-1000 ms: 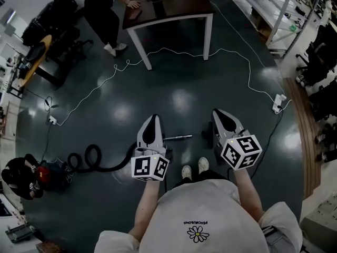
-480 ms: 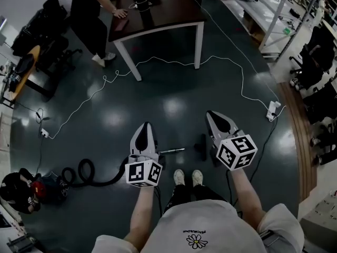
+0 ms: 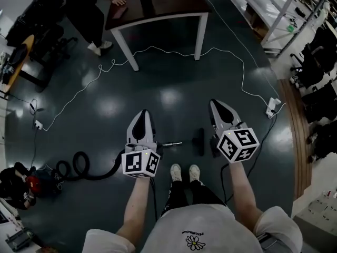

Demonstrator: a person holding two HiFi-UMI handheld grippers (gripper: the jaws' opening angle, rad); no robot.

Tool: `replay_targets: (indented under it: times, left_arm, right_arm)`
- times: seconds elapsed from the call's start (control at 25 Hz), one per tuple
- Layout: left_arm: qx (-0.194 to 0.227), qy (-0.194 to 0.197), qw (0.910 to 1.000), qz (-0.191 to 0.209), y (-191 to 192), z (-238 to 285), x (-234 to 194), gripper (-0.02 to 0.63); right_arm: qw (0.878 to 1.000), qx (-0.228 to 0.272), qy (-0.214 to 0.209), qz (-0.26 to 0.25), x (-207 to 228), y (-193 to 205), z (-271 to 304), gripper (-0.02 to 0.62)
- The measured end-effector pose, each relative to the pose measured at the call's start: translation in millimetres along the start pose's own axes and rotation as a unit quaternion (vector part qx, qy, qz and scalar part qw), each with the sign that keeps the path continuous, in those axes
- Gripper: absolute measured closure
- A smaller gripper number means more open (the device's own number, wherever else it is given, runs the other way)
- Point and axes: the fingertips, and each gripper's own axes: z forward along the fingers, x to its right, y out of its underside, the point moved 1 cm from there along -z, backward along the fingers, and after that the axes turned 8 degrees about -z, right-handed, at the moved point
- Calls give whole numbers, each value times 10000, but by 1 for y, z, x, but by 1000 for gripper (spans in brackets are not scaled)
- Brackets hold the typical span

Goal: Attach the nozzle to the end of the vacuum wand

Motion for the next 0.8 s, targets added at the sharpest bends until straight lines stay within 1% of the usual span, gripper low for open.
replay_targets:
  times: [0.12, 0.2, 0.32, 0.44, 0.52, 0.64, 0.72, 0.8]
  left_arm:
    - [-255, -174, 9995, -51, 36, -3, -19, 604]
    - [-453, -388, 9982, -117, 64, -10, -39, 604]
    - [-735, -789, 9937, -309, 112, -23, -69, 604]
    - [-1042, -982, 9890, -370, 163, -35, -87, 604]
    - [-1167, -981, 9879, -293, 195, -33, -104, 604]
    - [-1035, -813, 9912, -113, 251, -18, -143, 604]
    - [-941, -580, 9937, 173, 307, -14, -177, 604]
    - [-936, -333, 9939, 481, 377, -6, -218, 604]
  right_arm:
    - [9998, -196, 67, 17, 15, 32, 8, 589]
    - [9994, -325, 122, 70, 22, 57, 14, 589]
    - [9982, -554, 154, 154, 32, 100, 24, 589]
    - [9957, -893, 148, 183, 38, 151, 29, 589]
    - [9944, -1039, 85, 173, 42, 187, 38, 589]
    - [9943, -1041, -231, -45, 55, 252, 65, 589]
    - [9935, -990, -487, -269, 72, 314, 81, 589]
    - [9928, -914, -636, -449, 100, 387, 101, 589]
